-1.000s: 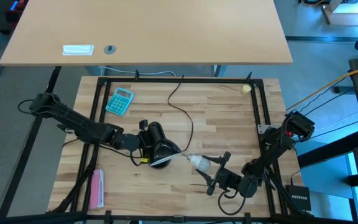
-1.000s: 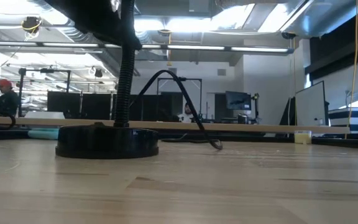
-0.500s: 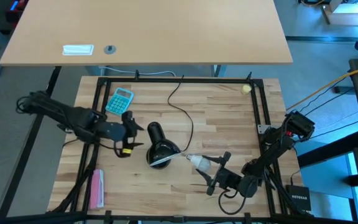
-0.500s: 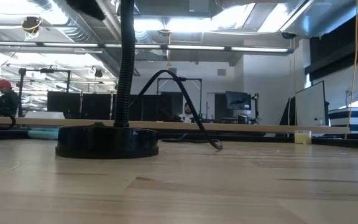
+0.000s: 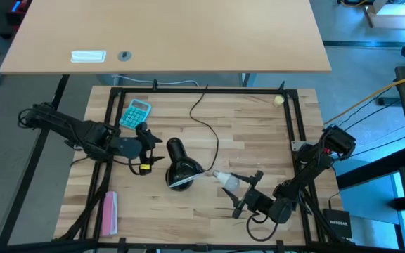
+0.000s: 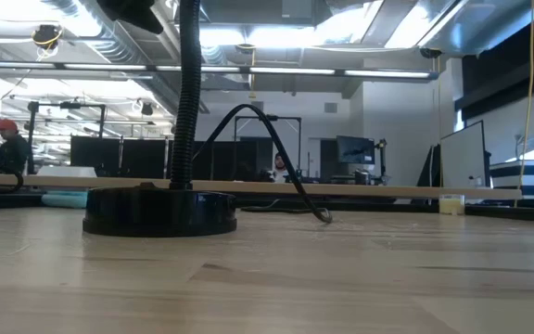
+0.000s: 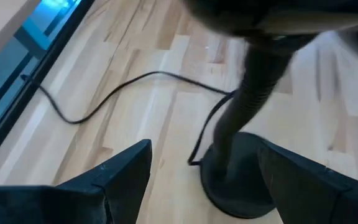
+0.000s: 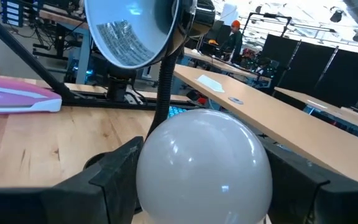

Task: Screw lightbulb
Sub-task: Insert the lightbulb into the black lamp

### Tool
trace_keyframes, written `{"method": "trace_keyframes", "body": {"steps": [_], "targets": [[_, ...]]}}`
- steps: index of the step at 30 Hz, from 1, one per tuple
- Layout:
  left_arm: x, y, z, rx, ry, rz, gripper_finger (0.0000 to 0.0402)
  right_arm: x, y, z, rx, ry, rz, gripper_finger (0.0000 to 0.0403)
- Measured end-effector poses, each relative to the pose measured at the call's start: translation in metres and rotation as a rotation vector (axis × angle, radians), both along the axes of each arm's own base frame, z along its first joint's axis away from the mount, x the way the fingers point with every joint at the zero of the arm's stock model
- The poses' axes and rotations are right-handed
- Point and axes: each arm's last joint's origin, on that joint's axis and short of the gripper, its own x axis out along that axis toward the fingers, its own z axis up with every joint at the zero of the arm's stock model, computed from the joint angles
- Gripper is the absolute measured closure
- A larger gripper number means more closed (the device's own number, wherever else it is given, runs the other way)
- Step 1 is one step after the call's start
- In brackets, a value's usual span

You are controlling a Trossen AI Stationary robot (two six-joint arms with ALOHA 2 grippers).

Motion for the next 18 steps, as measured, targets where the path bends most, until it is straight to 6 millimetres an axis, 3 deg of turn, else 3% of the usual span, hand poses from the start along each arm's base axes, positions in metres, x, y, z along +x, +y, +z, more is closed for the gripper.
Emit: {"method": "trace_keyframes", "body": {"steps": [13,18], "targets": [[0.0002,0.0030,-0.0076,0.002,0.073,0.031,0.0119,0.0000,0.0004,0.0018,0.020,-0.017,-0.001,0.0136],[-0.0006,0.0017,-0.0087,-0.053,0.087,0.024,0.0094,0.0000,0.0004,0.0019,0.020,-0.017,-0.001,0.0136]]}}
